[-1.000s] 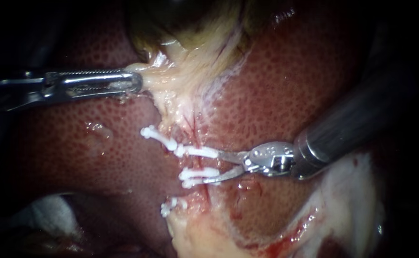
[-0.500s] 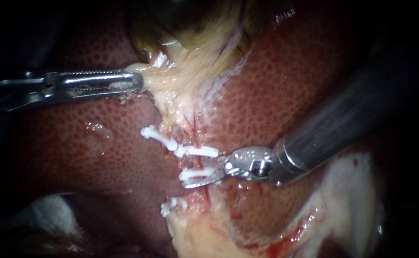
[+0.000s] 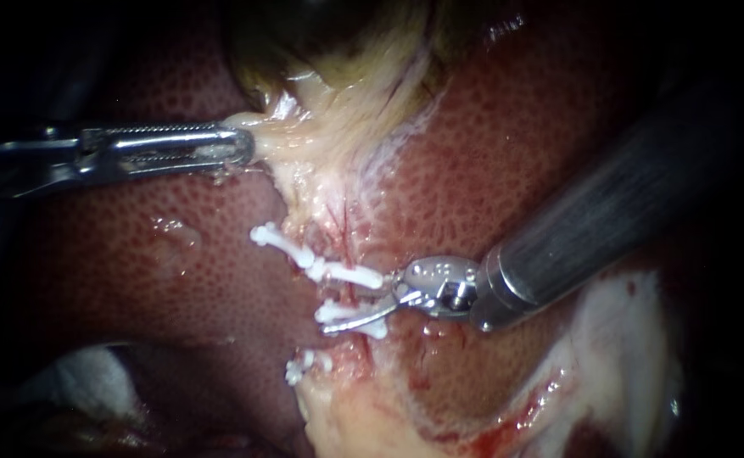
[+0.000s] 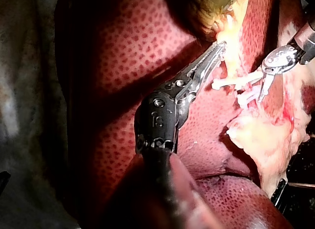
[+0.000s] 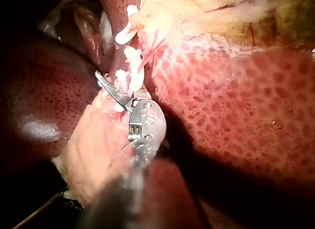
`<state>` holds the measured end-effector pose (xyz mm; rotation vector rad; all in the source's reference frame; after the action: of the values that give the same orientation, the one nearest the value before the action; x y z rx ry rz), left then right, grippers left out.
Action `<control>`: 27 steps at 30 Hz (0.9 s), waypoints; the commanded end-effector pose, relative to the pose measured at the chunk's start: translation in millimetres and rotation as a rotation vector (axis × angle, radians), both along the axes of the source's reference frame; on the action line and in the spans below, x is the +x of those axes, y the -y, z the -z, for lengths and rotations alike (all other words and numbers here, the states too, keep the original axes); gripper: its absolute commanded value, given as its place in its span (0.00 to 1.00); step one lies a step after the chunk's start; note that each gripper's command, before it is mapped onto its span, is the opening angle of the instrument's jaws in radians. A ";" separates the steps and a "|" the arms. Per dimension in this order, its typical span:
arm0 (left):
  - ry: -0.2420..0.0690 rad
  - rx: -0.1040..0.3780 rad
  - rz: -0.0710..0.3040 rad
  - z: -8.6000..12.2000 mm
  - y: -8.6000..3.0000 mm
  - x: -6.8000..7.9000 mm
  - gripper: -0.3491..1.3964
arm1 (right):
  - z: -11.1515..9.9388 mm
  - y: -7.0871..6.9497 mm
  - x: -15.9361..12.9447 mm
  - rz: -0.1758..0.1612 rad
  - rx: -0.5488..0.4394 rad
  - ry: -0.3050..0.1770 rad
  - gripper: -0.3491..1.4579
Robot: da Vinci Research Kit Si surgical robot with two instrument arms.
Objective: Go to the cutting position right tube
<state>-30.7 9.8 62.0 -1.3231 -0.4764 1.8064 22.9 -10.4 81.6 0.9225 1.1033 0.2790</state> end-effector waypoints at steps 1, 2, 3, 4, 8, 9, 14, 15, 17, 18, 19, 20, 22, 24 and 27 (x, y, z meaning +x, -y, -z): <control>0.000 0.001 0.000 -0.1 0.0 -0.1 0.00 | -0.2 0.1 0.2 0.006 0.005 0.001 0.91; 0.000 0.000 0.000 -0.1 0.0 -0.1 0.00 | -0.2 0.2 0.3 0.008 0.003 0.000 0.91; 0.000 0.000 0.000 -0.1 0.0 -0.1 0.00 | -0.3 0.2 0.5 0.010 0.003 -0.002 0.91; 0.000 0.000 0.000 -0.1 0.0 -0.1 0.00 | -0.4 0.2 0.9 0.009 0.002 -0.001 0.91; -0.001 0.000 0.001 -0.2 0.0 -0.2 0.00 | -0.6 0.3 2.0 0.007 0.001 0.000 0.91; -0.001 0.000 0.001 -0.2 0.0 -0.2 0.00 | -0.6 0.3 2.2 0.007 0.001 0.000 0.91; -0.001 0.000 0.001 -0.2 0.0 -0.3 0.00 | -0.6 0.2 3.0 0.003 0.006 0.004 0.91; -0.001 0.000 0.001 -0.2 0.0 -0.3 0.00 | -0.7 0.2 3.1 0.003 0.006 0.004 0.91; -0.001 0.000 0.001 -0.3 0.0 -0.3 0.00 | -0.7 0.2 3.4 0.001 0.011 0.008 0.91; -0.001 0.000 0.001 -0.3 0.0 -0.3 0.00 | -0.7 0.2 3.5 0.001 0.011 0.008 0.91; -0.001 0.000 0.001 -0.3 0.0 -0.3 0.00 | -0.7 0.1 3.6 0.000 0.016 0.011 0.91; -0.001 0.000 0.001 -0.3 0.0 -0.3 0.00 | -0.7 0.1 3.7 0.000 0.016 0.011 0.91; -0.001 0.000 0.001 -0.3 0.0 -0.4 0.00 | -0.7 0.1 3.7 0.001 0.016 0.010 0.91; -0.001 0.000 0.001 -0.3 0.0 -0.3 0.00 | -0.7 0.1 3.7 0.001 0.016 0.010 0.91; -0.001 0.000 0.001 -0.4 -0.1 -0.3 0.00 | -0.7 0.1 3.7 0.001 0.016 0.010 0.86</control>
<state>-31.1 9.9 62.4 -1.3224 -0.4741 1.8063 26.7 -10.5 82.3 0.9349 1.0927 0.2928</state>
